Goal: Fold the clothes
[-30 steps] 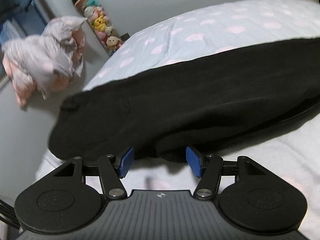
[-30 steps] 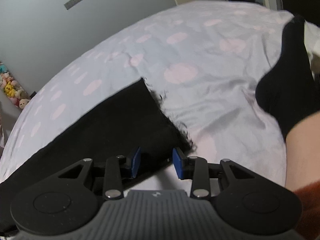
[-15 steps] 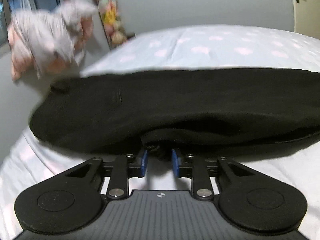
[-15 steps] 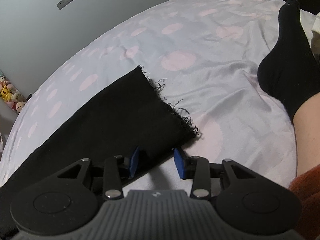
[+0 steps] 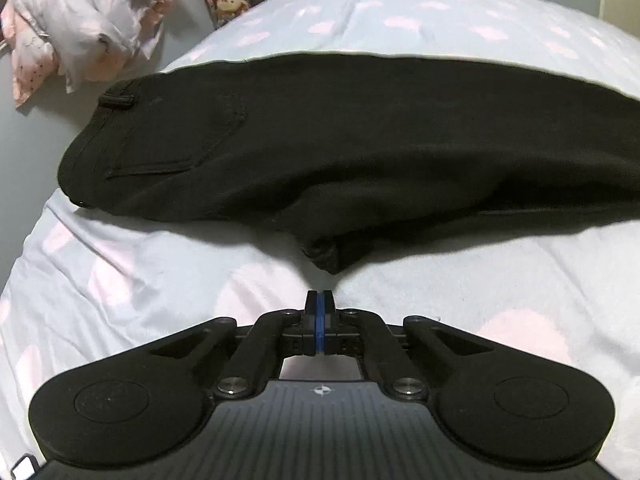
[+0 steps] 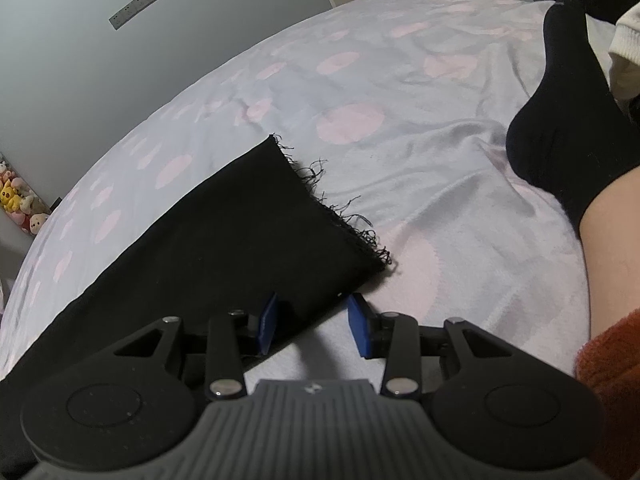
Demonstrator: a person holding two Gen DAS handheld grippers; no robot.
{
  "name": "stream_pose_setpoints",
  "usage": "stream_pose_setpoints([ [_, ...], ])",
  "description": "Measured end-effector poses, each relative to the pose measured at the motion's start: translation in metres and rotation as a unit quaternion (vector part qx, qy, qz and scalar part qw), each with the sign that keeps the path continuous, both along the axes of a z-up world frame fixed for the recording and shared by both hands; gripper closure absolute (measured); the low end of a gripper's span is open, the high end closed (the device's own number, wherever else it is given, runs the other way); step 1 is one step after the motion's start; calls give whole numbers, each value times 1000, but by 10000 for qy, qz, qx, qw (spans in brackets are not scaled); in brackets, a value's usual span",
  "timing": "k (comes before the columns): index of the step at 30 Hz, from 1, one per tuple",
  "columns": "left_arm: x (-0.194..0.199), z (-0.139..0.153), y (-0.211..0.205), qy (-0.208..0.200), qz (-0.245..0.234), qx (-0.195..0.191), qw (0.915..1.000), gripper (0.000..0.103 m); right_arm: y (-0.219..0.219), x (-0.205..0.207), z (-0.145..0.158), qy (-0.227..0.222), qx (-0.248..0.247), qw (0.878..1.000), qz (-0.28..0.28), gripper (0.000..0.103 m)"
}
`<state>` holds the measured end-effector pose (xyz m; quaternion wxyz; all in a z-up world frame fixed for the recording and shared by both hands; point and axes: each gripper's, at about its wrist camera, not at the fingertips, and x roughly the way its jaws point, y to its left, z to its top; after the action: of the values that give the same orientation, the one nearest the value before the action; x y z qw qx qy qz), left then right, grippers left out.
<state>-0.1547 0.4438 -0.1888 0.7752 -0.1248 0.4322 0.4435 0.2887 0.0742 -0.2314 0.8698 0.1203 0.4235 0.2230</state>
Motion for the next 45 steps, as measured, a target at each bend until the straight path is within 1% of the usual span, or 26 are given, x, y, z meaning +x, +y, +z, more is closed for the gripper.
stream_pose_setpoints([
  [1,0,4,-4,-39,-20,119,9999,103,-1,-1,0,-9,1,10000,-4,61],
  [3,3,11,-14,-25,-140,491,9987,97,-2,-3,0,-13,6,10000,-9,61],
  [4,5,12,-20,38,-223,664,9975,83,-2,-4,0,-13,9,10000,-5,61],
  [5,8,12,-26,119,-315,818,9961,64,-2,-5,1,-20,7,10000,-4,61],
  [7,15,8,-34,309,-532,1082,9922,51,-3,-6,1,-30,7,10000,-3,61],
  [10,30,-6,-40,724,-802,1441,9836,51,-3,-6,1,-36,13,10000,-5,61],
  [12,37,-16,-36,909,-814,1649,9787,53,-3,-6,1,-42,13,10000,-1,61],
  [13,38,-17,-32,920,-773,1709,9779,68,-3,-5,1,-41,9,10000,0,61],
  [14,38,-17,-29,892,-731,1747,9778,77,-3,-5,1,-46,11,10000,1,61],
  [15,36,-14,-29,787,-704,1757,9788,82,-3,-5,1,-54,9,10000,4,61],
  [16,35,-10,-31,751,-667,1830,9780,90,-3,-4,1,-63,3,10000,9,61],
  [17,33,-8,-32,809,-681,1947,9751,91,-2,-4,1,-68,-2,10000,10,61],
  [19,31,-10,-37,956,-760,1849,9751,93,-2,-5,0,-77,-12,10000,9,61],
  [21,33,-17,-33,1127,-836,1547,9780,95,-1,-5,0,-84,-26,10000,3,61],
  [23,37,-23,-27,1243,-852,1340,9795,95,-1,-5,0,-95,-38,9999,-3,61],
  [27,36,-24,-26,1277,-858,1150,9814,95,-1,-5,0,-88,-32,10000,-8,61],
  [30,34,-21,-25,1241,-847,1085,9827,95,-1,-4,0,-84,-26,10000,0,61],
  [34,27,-13,-22,976,-739,869,9887,94,-4,-4,1,-82,-19,10000,7,61],
  [38,11,3,-21,374,-474,778,9951,93,-15,-5,4,-39,162,9998,-145,58],
  [39,6,8,-21,218,-406,762,9960,93,-21,-5,5,-19,286,9993,-231,54],
  [40,2,15,-22,-40,-360,848,9957,93,-26,-4,6,2,414,9986,-320,49],
  [41,-4,24,-23,-387,-320,1000,9937,93,-32,-4,8,23,542,9977,-408,47],
  [42,-9,30,-24,-642,-263,1101,9915,93,-38,-3,8,87,712,9961,-513,45],
  [44,-14,36,-19,-956,-94,1121,9890,92,-45,1,6,247,968,9927,-668,45],
  [45,-16,34,-14,-1060,3,1031,9890,92,-46,4,3,334,1062,9912,-719,45],
])
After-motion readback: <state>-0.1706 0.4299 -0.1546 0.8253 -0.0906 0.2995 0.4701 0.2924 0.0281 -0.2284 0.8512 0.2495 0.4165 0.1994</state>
